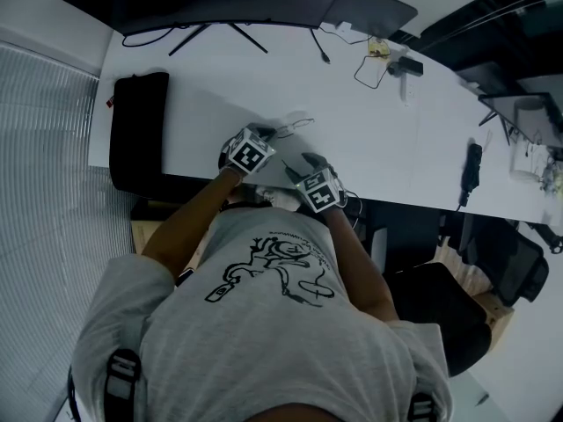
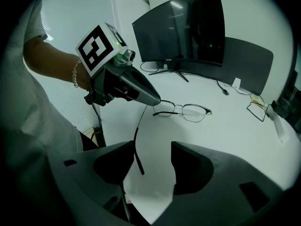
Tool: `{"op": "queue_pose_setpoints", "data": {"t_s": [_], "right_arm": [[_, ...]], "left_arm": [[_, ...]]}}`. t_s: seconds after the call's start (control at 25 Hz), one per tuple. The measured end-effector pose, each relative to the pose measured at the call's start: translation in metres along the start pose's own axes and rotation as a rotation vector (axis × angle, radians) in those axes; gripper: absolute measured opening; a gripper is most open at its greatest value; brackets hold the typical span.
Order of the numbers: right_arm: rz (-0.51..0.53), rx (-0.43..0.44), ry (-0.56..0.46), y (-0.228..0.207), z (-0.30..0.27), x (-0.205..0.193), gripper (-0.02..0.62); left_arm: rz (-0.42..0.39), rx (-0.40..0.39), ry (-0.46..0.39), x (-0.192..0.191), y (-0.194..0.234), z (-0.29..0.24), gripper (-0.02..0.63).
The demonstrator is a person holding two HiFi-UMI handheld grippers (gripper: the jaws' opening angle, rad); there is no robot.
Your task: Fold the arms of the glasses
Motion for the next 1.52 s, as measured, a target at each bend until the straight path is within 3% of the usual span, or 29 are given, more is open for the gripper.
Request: {"op": "queue_pose_setpoints", "data": {"t_s": [1.52], "right_arm": [[-0.077,-0.127,0.022,-0.036,0.000,-0.003,0.242]], "left_arm": [[-0.019,-0.061,0.019,-0.004,-0.007,0.005,0.032]]}}
Point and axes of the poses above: the fingertips, and each gripper's own axes: z backward along the fingers, y to its left, x out of its top, the point moved 9 cm from there along z, backward along the fingers, and after that the axes turned 3 degrees about -x, right-handed, at the moved point
